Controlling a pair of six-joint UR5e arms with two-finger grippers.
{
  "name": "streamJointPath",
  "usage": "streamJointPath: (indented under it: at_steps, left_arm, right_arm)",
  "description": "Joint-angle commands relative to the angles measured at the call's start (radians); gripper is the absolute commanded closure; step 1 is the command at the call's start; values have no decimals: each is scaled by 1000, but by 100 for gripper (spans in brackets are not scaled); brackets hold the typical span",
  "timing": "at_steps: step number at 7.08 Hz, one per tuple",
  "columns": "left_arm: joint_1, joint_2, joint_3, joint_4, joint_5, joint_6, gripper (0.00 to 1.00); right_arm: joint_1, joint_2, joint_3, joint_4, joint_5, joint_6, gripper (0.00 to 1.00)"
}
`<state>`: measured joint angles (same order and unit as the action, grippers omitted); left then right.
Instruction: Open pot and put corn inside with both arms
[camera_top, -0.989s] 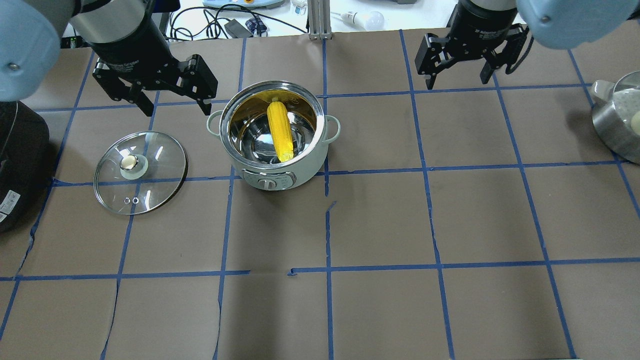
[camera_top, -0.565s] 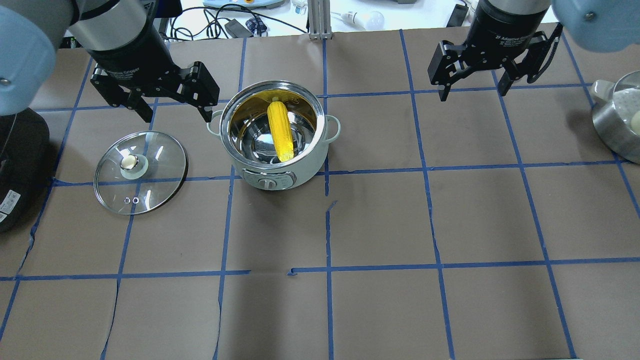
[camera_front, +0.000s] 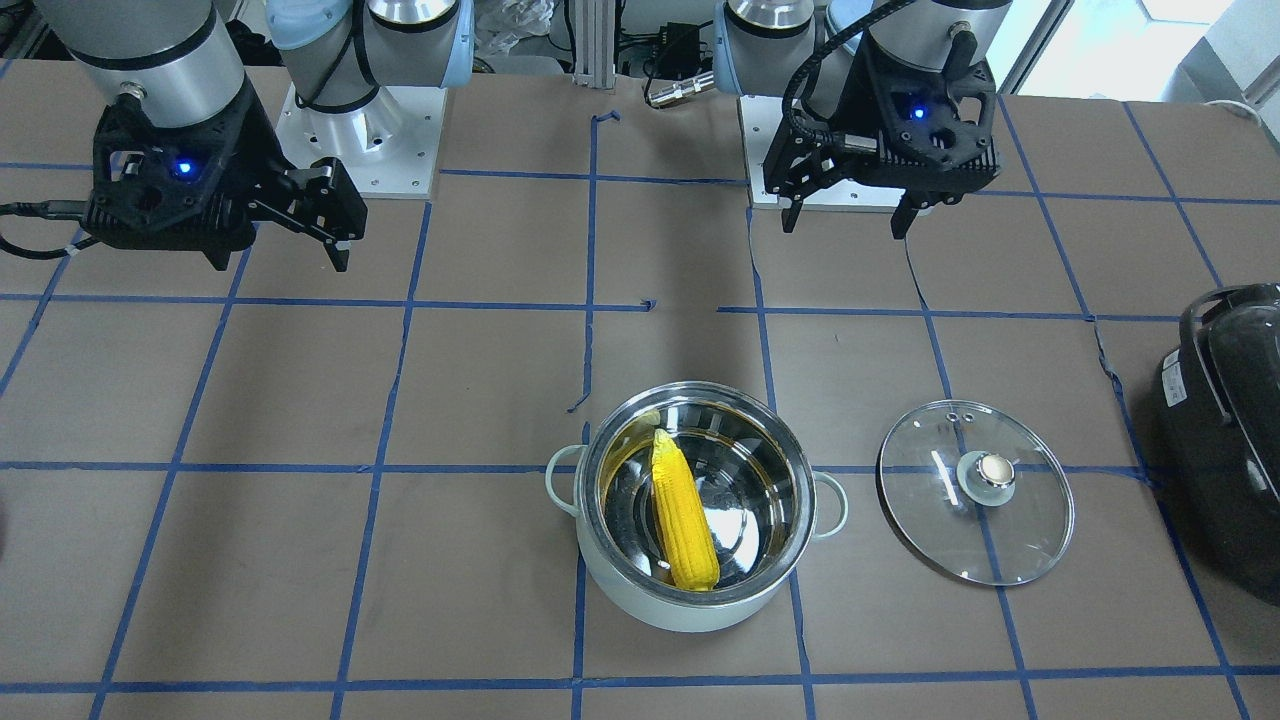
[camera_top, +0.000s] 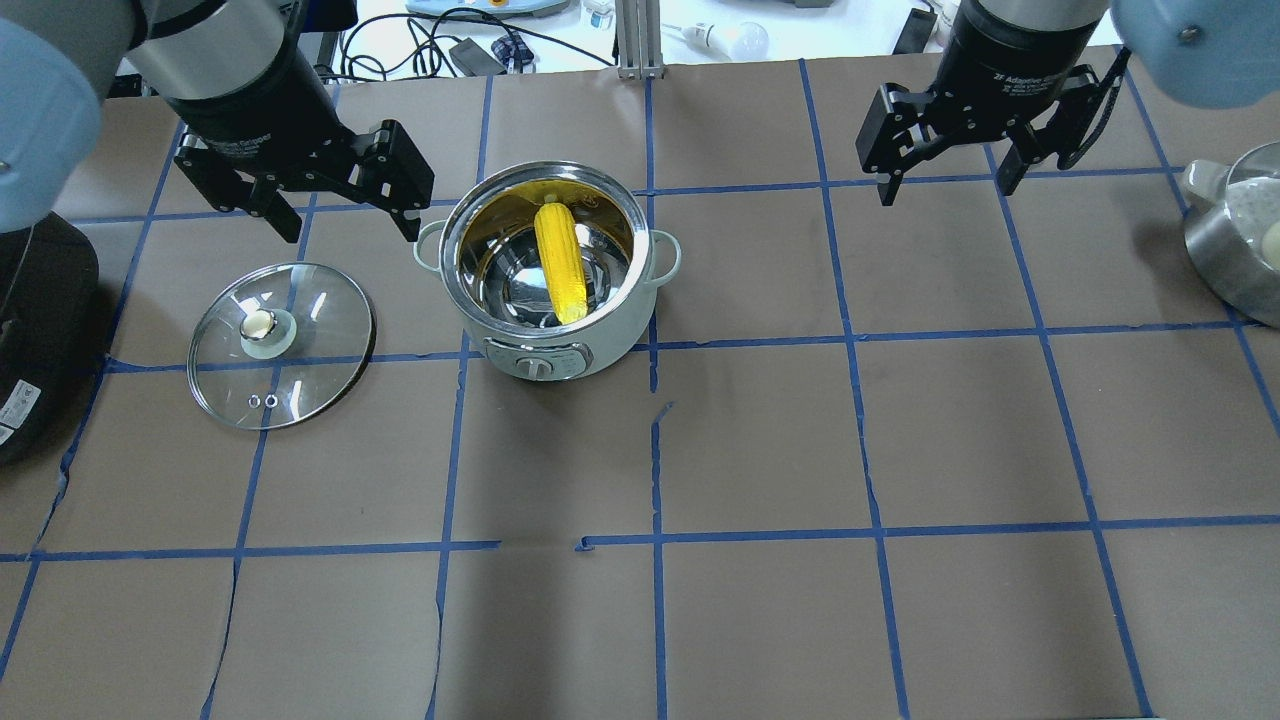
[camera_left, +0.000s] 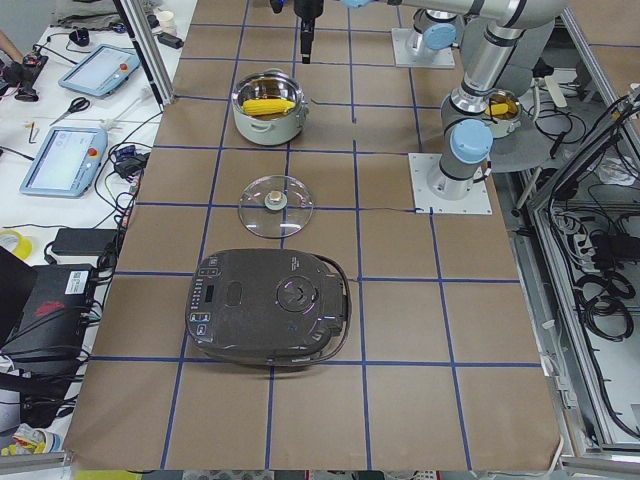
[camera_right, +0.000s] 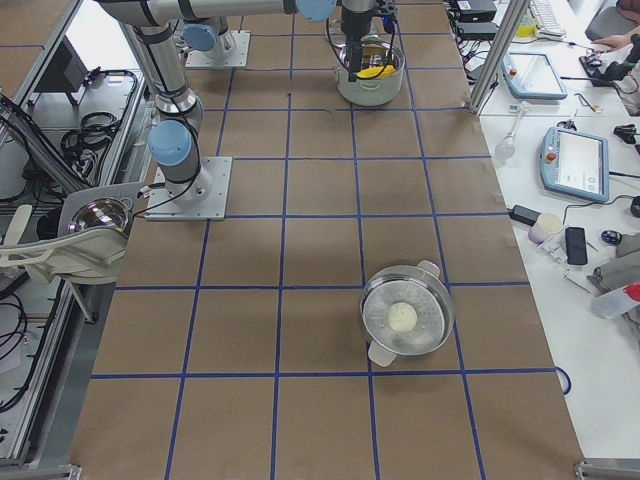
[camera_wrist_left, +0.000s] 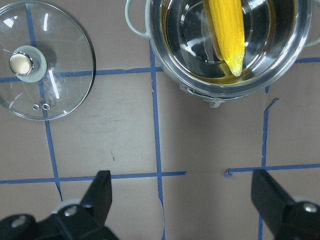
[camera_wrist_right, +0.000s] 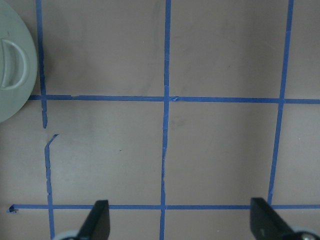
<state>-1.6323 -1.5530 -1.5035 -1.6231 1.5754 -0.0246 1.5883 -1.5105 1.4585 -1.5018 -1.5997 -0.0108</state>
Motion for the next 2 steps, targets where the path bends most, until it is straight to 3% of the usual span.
streamJointPath:
  at_steps: [1, 2]
  left_arm:
    - [11, -1, 3, 0, 0, 0, 0]
    - [15, -1, 5, 0, -3, 2, 0]
  right_arm:
    - [1, -2, 0, -2, 0, 0, 0]
    - [1, 0, 0, -8, 1, 0, 0]
